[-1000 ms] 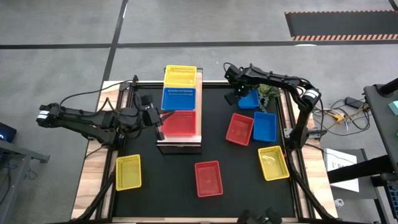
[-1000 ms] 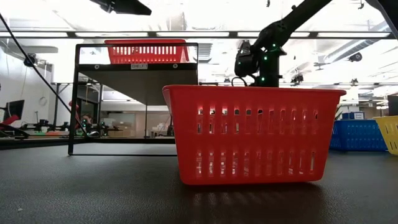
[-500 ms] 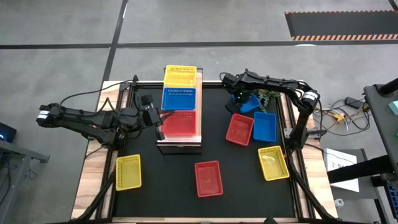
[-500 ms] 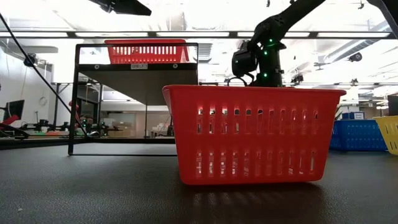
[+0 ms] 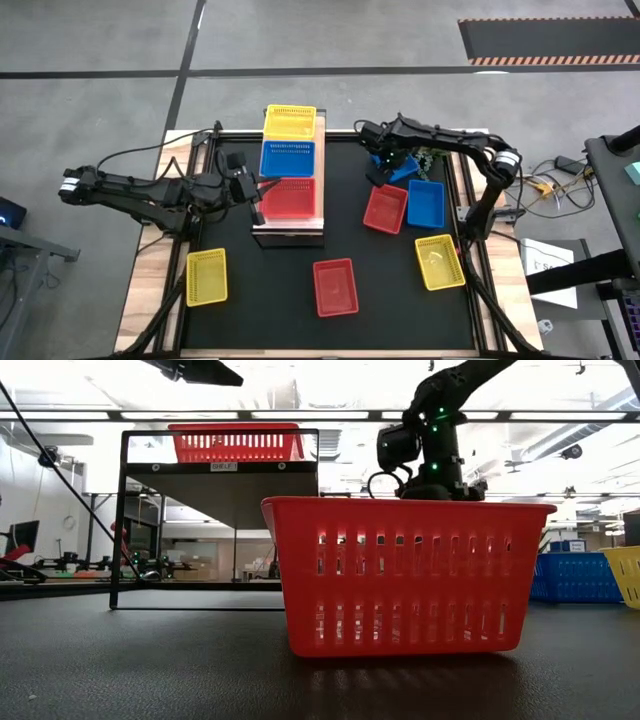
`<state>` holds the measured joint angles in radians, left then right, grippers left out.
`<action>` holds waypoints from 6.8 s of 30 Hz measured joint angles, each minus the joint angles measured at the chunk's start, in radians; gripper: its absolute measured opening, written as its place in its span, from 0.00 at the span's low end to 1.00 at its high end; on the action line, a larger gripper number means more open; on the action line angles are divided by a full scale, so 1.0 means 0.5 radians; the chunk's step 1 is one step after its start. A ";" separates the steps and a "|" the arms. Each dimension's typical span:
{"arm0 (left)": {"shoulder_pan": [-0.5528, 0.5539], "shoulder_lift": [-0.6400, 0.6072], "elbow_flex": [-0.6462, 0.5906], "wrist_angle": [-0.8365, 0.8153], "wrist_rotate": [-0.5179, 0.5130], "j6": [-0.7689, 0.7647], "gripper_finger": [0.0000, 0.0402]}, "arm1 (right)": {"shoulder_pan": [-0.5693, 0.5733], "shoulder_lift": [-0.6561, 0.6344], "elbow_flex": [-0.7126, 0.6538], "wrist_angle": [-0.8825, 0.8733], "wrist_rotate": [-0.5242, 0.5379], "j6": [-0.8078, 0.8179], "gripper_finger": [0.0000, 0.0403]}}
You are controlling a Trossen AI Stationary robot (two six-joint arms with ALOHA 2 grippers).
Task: Stack baskets on shelf by color
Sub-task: Stack the top blue bin on top of the blue bin on the shelf, then stack the left yellow bin on top of the yellow bin on the shelf
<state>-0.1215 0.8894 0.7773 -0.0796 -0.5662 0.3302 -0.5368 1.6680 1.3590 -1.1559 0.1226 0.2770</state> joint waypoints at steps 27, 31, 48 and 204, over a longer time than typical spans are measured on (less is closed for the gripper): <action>0.002 -0.019 -0.114 0.185 0.000 0.308 0.00 | 0.099 0.004 -0.310 0.583 0.048 -0.073 0.03; 0.002 -0.066 -0.204 0.385 0.001 0.408 0.00 | 0.136 0.004 -0.175 0.432 0.124 -0.150 0.03; 0.002 -0.277 -0.338 0.456 0.003 0.403 0.00 | 0.405 0.004 0.968 -0.435 0.594 -0.326 0.03; -1.139 0.607 0.302 -1.323 1.018 -4.906 0.00 | 0.706 -1.125 -0.549 1.592 -0.209 -1.745 0.02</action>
<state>-0.6910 1.1929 0.9284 -0.7410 -0.0570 -2.1227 -0.1837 1.1053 1.0843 -0.3601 0.0181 -0.5955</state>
